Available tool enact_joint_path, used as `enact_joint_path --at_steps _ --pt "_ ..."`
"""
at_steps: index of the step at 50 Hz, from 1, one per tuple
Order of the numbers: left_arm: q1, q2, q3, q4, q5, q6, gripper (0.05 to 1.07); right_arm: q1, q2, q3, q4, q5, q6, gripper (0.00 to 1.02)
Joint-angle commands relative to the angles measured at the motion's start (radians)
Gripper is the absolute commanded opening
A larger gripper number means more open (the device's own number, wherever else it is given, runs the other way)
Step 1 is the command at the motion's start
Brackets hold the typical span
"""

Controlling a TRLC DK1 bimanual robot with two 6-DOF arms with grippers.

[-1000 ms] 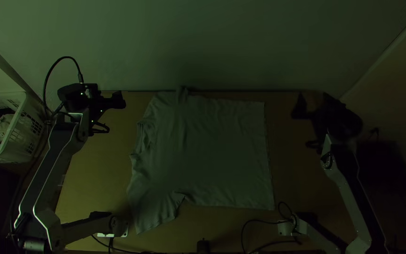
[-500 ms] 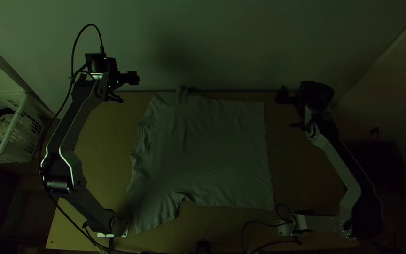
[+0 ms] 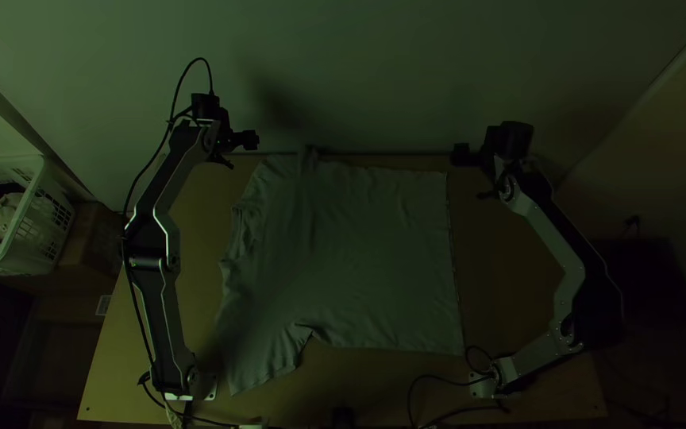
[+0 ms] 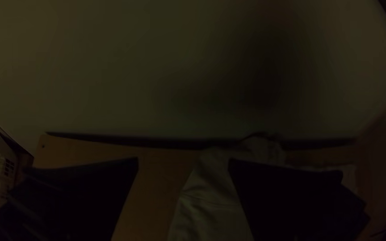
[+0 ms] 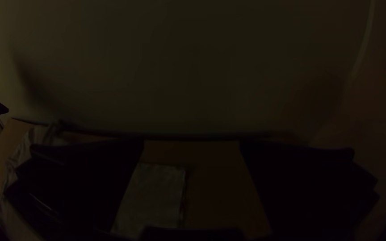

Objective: Fold the t-shirt

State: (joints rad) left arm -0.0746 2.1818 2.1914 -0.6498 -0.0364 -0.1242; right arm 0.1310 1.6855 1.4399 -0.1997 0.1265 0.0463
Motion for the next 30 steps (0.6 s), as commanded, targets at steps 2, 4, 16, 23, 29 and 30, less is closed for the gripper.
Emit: enact_joint_path --at_steps 2,4,16,23,29,30 --pt "-0.011 0.065 0.057 -0.014 0.007 -0.012 1.01 0.013 0.056 0.062 -0.046 -0.021 0.081 0.98" --pt "-0.013 0.082 0.065 -0.014 0.007 -0.011 1.01 0.013 0.069 0.074 -0.061 -0.025 0.095 0.98" --pt "-0.014 0.168 0.094 0.013 0.004 0.005 1.01 0.035 0.115 0.083 -0.066 -0.025 0.127 0.98" --pt "-0.021 0.21 0.099 0.03 0.0 0.015 1.01 0.036 0.132 0.085 -0.066 -0.025 0.13 0.98" --pt "-0.024 0.236 0.099 0.036 -0.007 0.02 1.01 0.032 0.14 0.088 -0.066 -0.025 0.13 0.98" --pt "-0.024 0.24 0.099 0.036 -0.008 0.02 1.01 0.032 0.14 0.088 -0.066 -0.025 0.13 0.98"
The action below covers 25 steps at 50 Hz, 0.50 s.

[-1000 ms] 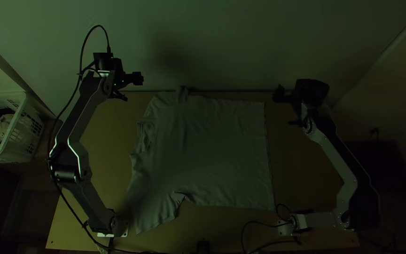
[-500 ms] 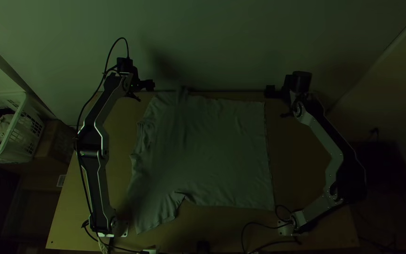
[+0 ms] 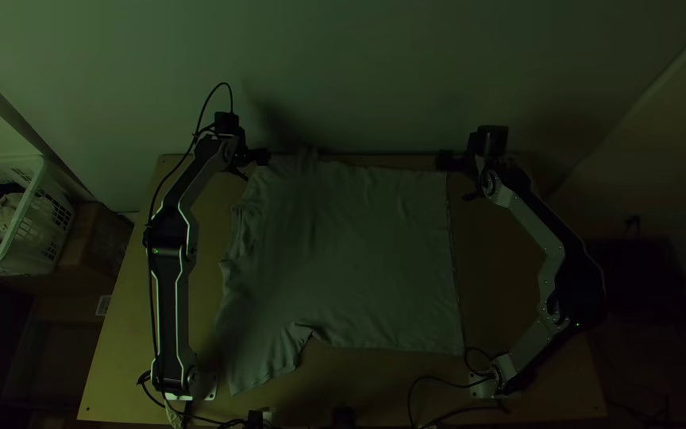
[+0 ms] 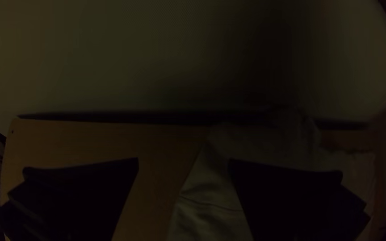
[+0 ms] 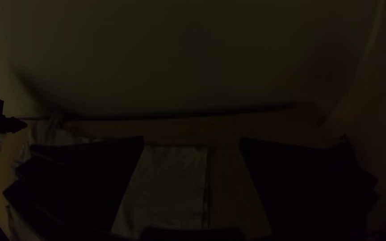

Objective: Fold the t-shirt

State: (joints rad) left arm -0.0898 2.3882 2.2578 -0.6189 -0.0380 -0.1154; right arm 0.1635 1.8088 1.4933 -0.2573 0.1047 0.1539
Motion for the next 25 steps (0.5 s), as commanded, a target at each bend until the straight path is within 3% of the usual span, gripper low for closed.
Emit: enact_joint_path --at_steps 1,14,25 --pt "-0.008 0.037 0.032 0.005 -0.007 0.011 1.01 -0.002 0.017 0.035 -0.008 -0.003 0.022 0.98" --pt "-0.022 0.078 0.034 0.028 -0.031 0.039 1.01 -0.004 0.035 0.03 -0.008 -0.003 0.038 0.98" --pt "-0.037 0.1 0.032 0.031 -0.031 0.069 0.53 -0.005 0.053 0.035 -0.008 -0.003 0.052 0.98"
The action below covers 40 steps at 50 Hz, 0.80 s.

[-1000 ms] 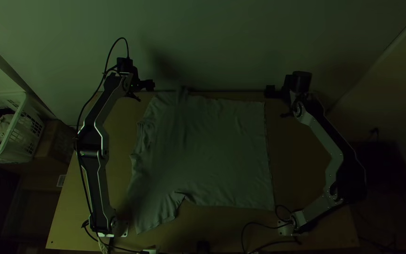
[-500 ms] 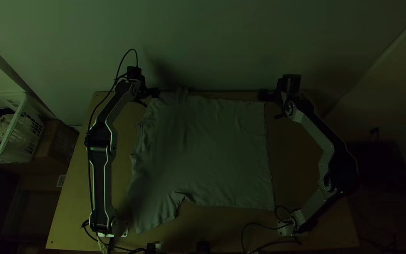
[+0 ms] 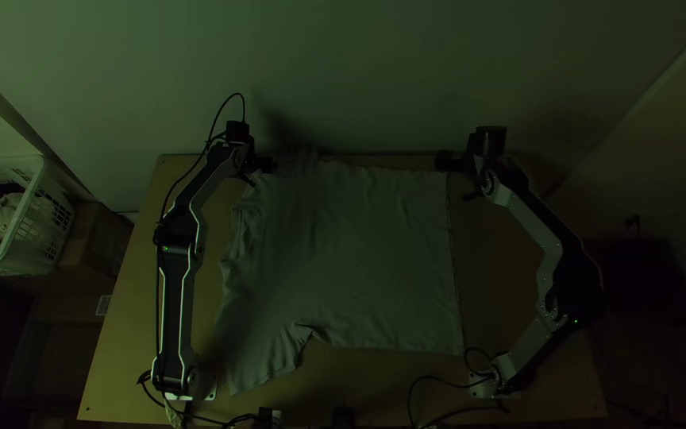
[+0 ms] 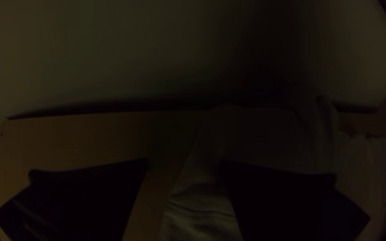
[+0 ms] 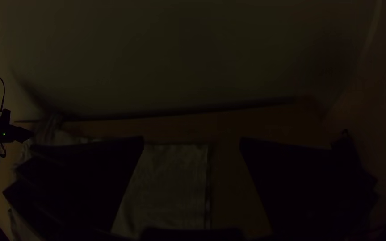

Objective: Fold the t-shirt

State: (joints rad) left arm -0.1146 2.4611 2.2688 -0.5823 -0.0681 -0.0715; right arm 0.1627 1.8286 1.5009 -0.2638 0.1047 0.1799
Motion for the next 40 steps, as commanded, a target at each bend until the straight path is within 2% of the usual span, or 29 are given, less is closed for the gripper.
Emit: enact_joint_path --at_steps 1,8,27,37,40 --pt "-0.016 0.027 0.021 -0.007 -0.001 0.032 0.48 -0.006 0.037 0.028 -0.002 -0.003 0.026 0.98" --pt "-0.025 0.024 0.021 -0.005 -0.001 0.039 0.08 -0.017 0.089 0.056 -0.009 -0.003 0.032 0.98" --pt "-0.016 -0.028 0.018 -0.056 0.001 0.026 0.08 -0.022 0.317 0.308 -0.189 -0.003 0.09 0.98" --pt "-0.016 -0.059 0.012 -0.08 0.002 0.022 0.08 -0.022 0.451 0.46 -0.261 -0.003 0.115 0.95" --pt "-0.016 -0.065 0.011 -0.083 0.002 0.022 0.08 -0.023 0.486 0.499 -0.279 -0.003 0.124 0.89"
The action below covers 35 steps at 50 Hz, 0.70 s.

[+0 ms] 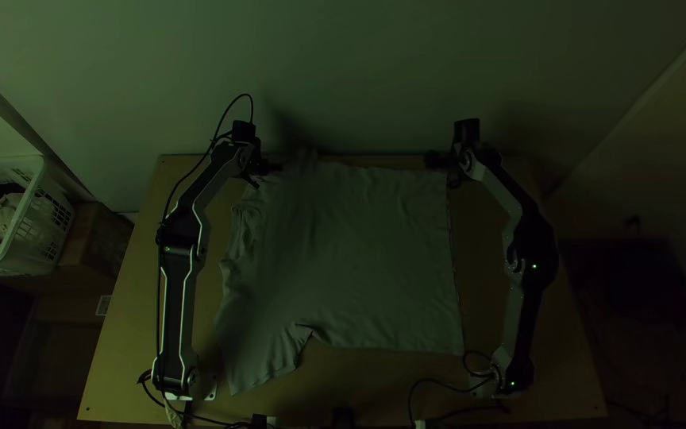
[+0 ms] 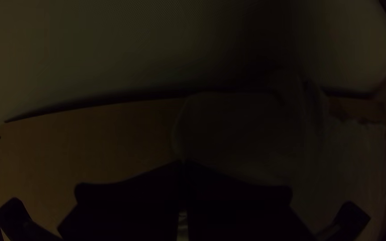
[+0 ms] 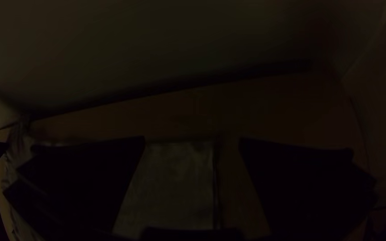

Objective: Fold the t-shirt

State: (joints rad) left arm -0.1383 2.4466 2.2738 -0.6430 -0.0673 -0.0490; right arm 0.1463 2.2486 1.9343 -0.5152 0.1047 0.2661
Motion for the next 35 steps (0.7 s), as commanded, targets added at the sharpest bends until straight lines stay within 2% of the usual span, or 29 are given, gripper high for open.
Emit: enact_joint_path --at_steps 1,14,16,21,25,35 --pt "0.008 -0.052 0.006 -0.023 0.001 0.0 0.08 -0.008 0.08 0.081 -0.04 -0.003 0.042 0.87" --pt "0.011 -0.052 0.006 -0.029 0.011 0.003 0.08 -0.017 0.201 0.215 -0.155 -0.003 0.078 0.85" --pt "0.012 -0.052 0.006 -0.029 0.011 0.005 0.08 -0.019 0.206 0.216 -0.155 -0.003 0.079 0.76" --pt "0.017 -0.052 0.006 -0.026 0.011 0.005 0.08 -0.021 0.216 0.221 -0.155 -0.003 0.081 0.38" --pt "0.022 -0.052 0.006 -0.026 0.011 0.006 0.08 -0.016 0.221 0.223 -0.169 -0.003 0.081 0.13" --pt "0.028 -0.052 0.006 -0.026 0.011 0.006 0.08 0.009 0.232 0.246 -0.238 -0.003 0.079 0.07"
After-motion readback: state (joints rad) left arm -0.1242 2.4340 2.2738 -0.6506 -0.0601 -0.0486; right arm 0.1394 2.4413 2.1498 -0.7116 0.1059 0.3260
